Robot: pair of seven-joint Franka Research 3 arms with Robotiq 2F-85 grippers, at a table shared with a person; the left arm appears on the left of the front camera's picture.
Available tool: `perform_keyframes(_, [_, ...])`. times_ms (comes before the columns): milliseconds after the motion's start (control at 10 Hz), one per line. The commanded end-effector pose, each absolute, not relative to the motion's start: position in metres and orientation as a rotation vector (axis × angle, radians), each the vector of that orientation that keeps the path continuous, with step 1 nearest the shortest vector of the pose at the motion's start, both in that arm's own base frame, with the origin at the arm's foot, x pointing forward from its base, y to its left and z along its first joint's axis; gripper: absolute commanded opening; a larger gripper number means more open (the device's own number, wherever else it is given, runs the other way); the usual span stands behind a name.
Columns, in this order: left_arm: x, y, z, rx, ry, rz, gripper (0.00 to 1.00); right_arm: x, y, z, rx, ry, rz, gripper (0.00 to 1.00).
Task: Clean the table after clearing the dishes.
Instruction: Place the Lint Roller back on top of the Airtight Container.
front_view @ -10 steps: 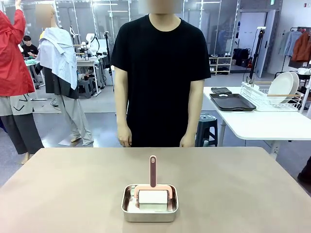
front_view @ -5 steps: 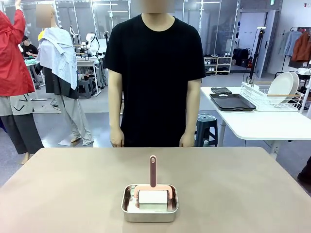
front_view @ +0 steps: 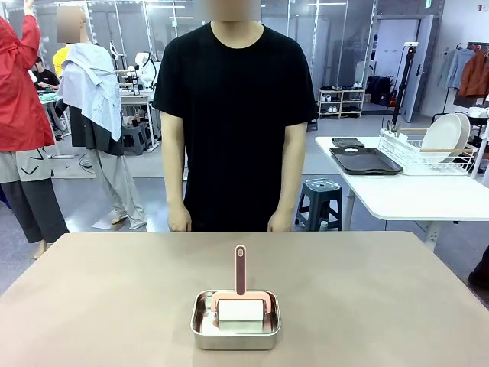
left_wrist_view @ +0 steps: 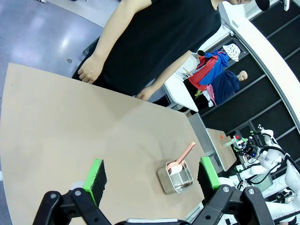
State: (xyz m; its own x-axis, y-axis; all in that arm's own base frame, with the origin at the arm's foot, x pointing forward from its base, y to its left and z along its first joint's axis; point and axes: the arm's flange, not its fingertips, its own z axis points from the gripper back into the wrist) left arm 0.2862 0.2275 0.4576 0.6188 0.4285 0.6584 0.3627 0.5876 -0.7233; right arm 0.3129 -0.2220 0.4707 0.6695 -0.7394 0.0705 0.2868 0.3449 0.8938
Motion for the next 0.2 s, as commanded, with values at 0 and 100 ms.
perform_keyframes(0, [0.2844, 0.2299, 0.4591, -0.989, -0.945, 0.043, 1.0, 0.3101, -0.2247, 0.47, 1.002, -0.52, -0.683, 0.96])
perform_keyframes(100, [0.2844, 0.2299, 0.4591, -0.989, -0.945, 0.043, 1.0, 0.3101, -0.2247, 0.47, 1.002, -0.52, -0.683, 0.96])
